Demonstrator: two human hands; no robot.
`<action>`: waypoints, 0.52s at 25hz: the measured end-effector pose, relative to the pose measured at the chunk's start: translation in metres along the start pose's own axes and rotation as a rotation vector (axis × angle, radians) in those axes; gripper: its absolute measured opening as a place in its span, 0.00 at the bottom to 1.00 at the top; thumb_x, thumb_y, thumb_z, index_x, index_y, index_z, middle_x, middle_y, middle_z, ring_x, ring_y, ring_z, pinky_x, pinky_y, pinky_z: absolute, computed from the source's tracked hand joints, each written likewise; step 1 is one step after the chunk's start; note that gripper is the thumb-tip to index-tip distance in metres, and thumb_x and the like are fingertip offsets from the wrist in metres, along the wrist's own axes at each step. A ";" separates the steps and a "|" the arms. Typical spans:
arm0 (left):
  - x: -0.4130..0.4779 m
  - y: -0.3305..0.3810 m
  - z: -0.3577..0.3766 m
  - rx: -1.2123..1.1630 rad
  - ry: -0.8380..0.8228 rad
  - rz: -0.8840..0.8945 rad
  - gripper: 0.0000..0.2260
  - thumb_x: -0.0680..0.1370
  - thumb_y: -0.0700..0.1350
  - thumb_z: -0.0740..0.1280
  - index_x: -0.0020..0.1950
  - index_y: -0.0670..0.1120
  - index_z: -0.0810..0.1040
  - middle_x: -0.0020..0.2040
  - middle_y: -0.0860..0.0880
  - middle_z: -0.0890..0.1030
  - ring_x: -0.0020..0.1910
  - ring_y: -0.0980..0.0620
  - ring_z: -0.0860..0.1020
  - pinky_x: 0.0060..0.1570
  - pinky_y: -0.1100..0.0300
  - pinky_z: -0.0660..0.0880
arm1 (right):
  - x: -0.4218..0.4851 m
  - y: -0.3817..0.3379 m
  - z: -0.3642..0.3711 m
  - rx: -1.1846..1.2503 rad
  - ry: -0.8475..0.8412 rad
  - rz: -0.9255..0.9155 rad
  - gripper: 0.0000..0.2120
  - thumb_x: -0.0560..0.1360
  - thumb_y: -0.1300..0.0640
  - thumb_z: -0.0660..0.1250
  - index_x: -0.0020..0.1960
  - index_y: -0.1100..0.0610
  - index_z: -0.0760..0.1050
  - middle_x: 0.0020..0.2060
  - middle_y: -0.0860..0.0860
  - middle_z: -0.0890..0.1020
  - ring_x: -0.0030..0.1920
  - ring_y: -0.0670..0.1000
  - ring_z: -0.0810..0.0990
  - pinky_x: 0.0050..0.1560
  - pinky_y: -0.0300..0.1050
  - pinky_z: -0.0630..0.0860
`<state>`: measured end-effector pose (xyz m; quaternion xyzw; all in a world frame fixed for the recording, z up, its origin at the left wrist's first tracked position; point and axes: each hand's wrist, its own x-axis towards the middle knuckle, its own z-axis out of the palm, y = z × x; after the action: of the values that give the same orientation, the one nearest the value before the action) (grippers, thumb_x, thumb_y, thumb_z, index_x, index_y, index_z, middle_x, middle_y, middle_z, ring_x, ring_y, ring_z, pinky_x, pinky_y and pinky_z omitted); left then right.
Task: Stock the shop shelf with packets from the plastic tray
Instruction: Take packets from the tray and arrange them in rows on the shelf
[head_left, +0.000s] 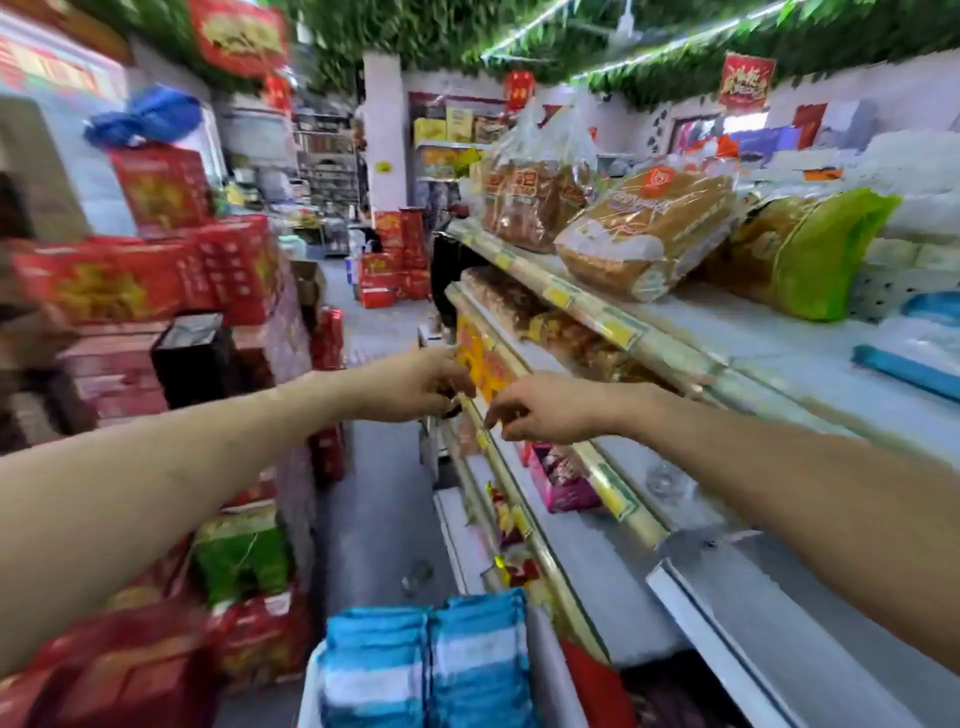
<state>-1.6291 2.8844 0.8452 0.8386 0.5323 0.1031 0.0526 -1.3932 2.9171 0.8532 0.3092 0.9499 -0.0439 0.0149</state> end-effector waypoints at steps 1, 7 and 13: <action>-0.024 -0.007 0.021 -0.015 -0.034 -0.044 0.17 0.75 0.36 0.69 0.63 0.46 0.82 0.56 0.47 0.79 0.53 0.52 0.76 0.51 0.62 0.70 | 0.008 -0.007 0.028 0.027 -0.062 -0.011 0.13 0.81 0.56 0.66 0.65 0.54 0.80 0.56 0.50 0.82 0.48 0.48 0.76 0.42 0.38 0.68; -0.148 -0.030 0.164 -0.059 -0.303 -0.302 0.16 0.72 0.49 0.61 0.53 0.53 0.84 0.53 0.51 0.82 0.54 0.48 0.80 0.57 0.51 0.77 | 0.012 -0.027 0.186 0.181 -0.393 -0.063 0.14 0.78 0.59 0.68 0.63 0.56 0.81 0.48 0.46 0.80 0.50 0.47 0.77 0.50 0.40 0.69; -0.196 -0.025 0.223 -0.102 -0.384 -0.279 0.12 0.77 0.43 0.65 0.55 0.56 0.83 0.63 0.54 0.76 0.64 0.51 0.75 0.67 0.49 0.72 | -0.019 -0.027 0.273 0.287 -0.258 0.002 0.13 0.77 0.58 0.67 0.59 0.48 0.81 0.59 0.49 0.75 0.63 0.51 0.73 0.63 0.48 0.70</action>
<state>-1.6807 2.7229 0.5999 0.7574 0.6174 -0.0399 0.2088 -1.3932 2.8592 0.5843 0.3008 0.9238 -0.2182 0.0924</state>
